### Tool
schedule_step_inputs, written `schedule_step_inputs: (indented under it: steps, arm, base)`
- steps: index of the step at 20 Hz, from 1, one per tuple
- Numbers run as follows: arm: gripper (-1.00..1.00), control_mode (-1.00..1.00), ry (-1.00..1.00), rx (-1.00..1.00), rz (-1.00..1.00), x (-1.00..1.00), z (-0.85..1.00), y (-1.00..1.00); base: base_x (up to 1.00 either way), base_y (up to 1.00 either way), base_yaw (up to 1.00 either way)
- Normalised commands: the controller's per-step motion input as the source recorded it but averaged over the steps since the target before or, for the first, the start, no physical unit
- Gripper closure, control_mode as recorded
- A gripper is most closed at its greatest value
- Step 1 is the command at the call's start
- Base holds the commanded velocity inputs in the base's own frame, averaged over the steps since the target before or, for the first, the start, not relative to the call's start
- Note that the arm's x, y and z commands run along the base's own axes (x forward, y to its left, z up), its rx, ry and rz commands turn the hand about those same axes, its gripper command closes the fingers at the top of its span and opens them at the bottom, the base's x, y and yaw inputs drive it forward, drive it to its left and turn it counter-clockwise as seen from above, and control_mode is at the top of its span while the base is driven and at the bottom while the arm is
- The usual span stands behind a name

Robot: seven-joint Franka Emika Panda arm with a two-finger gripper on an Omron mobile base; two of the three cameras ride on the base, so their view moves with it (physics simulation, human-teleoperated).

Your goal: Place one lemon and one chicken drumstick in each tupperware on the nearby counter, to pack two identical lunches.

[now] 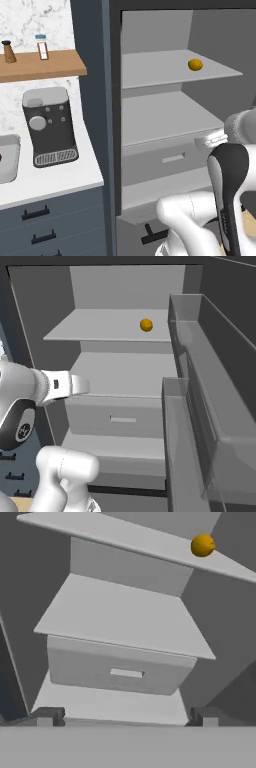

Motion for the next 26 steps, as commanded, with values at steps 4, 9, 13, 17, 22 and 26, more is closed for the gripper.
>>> schedule_step_inputs:
  steps: [4, 9, 13, 17, 22, 26]
  arm:
    - [-1.00, -1.00, -0.43, 0.01, 0.00, 0.44, 1.00, 0.00]
    - [-1.00, -1.00, -0.14, 0.12, -0.07, 0.70, 0.93, -0.09]
    - [-1.00, -1.00, 0.02, 0.13, -0.18, 1.00, 0.83, -0.24]
    - [-1.00, -1.00, 0.28, 0.11, -0.18, 0.98, 0.80, -0.46]
    - [-1.00, -1.00, 0.27, 0.14, -0.01, 0.76, 0.06, -0.73]
    - [-1.00, -1.00, 0.16, 0.03, 0.10, 0.80, -0.33, -0.55]
  base:
    - [0.00, 0.00, 0.00]
    - [0.00, 0.00, 0.00]
    - [0.00, 0.00, 0.00]
    - [0.00, 0.00, 0.00]
    - [0.00, 0.00, 0.00]
    - [0.00, 0.00, 0.00]
